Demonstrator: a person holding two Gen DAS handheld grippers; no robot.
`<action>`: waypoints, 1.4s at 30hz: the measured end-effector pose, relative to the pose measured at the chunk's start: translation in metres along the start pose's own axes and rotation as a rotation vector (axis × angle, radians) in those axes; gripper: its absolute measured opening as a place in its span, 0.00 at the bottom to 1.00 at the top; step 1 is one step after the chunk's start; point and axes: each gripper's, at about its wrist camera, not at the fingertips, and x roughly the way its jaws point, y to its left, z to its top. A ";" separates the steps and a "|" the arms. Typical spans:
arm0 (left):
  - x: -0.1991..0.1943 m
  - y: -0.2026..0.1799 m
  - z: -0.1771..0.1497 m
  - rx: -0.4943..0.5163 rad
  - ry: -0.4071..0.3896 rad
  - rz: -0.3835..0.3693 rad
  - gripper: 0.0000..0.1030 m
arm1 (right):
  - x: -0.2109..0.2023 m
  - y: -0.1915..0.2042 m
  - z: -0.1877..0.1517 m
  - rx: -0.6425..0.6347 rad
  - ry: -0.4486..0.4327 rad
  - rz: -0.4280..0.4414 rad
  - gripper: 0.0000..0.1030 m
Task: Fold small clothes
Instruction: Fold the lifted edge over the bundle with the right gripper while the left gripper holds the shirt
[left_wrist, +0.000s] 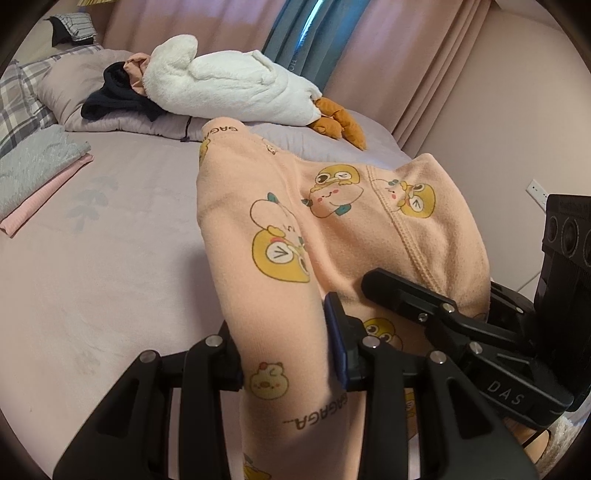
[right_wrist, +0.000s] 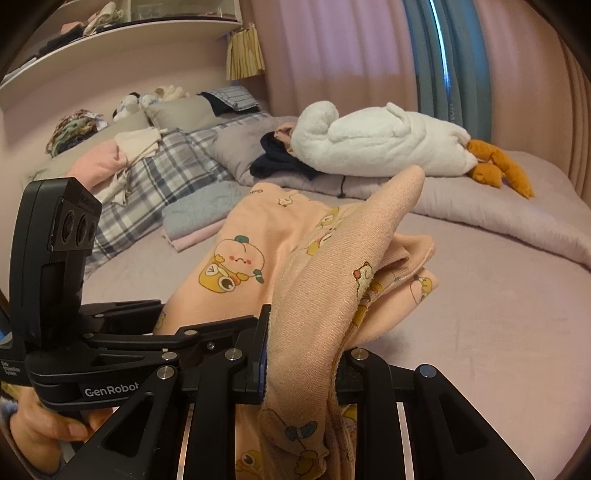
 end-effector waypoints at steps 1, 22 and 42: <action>0.002 0.002 0.000 -0.005 0.003 0.001 0.34 | 0.002 -0.001 0.000 0.002 0.003 0.002 0.24; 0.045 0.035 0.005 -0.036 0.031 0.044 0.34 | 0.047 -0.015 -0.003 0.030 0.059 0.017 0.24; 0.092 0.065 0.011 -0.066 0.090 0.078 0.34 | 0.097 -0.031 -0.004 0.047 0.119 0.008 0.24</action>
